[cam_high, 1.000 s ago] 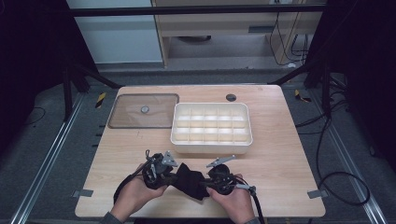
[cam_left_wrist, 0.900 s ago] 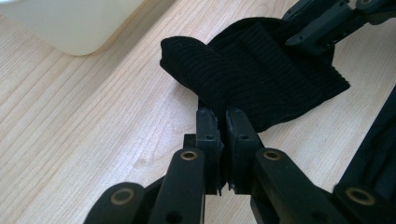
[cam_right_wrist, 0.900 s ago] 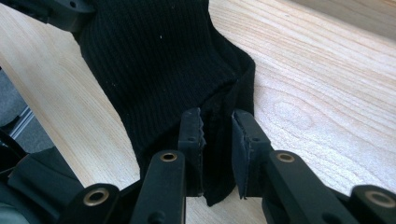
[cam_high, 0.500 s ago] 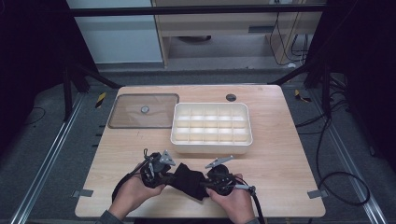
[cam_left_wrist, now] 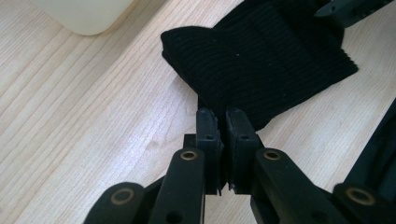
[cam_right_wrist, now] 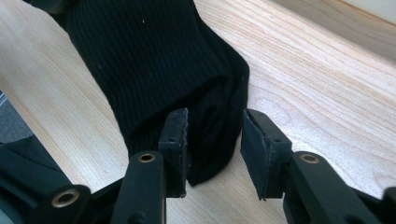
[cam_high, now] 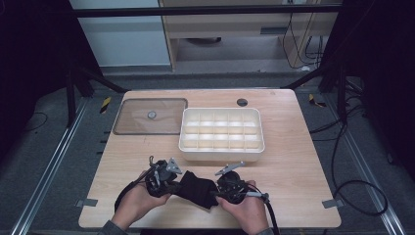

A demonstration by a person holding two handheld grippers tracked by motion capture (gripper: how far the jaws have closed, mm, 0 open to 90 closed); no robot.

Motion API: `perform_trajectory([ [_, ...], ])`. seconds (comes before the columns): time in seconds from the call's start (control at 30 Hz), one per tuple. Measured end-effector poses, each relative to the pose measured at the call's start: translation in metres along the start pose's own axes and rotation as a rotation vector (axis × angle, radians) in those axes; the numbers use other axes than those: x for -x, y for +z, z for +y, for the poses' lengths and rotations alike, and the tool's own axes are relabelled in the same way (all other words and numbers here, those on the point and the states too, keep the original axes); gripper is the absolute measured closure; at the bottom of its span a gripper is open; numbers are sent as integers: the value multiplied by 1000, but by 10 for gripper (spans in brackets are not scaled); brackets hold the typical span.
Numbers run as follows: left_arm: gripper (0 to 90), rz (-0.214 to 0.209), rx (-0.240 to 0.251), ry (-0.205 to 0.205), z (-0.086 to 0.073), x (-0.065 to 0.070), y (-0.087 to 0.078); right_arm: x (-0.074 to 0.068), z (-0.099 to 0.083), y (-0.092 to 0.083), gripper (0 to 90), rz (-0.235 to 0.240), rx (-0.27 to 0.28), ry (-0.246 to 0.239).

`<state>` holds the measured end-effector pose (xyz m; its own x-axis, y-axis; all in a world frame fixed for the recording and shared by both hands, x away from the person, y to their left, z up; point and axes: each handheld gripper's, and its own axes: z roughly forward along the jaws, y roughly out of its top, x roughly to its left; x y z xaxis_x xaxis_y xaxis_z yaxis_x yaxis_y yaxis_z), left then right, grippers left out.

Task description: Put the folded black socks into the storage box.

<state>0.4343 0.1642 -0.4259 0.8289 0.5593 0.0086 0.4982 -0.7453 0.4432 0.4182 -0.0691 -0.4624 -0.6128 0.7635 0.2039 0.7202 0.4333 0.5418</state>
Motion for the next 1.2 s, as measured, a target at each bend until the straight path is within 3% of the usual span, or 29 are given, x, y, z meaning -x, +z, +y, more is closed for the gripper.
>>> perform_trajectory([
  [0.5,846,-29,39,-5,2,5,-4,0,-2,4,770,30,-3,-10],
  [1.2,845,-66,78,59,22,31,0,2,-6,7,776,56,8,1],
])
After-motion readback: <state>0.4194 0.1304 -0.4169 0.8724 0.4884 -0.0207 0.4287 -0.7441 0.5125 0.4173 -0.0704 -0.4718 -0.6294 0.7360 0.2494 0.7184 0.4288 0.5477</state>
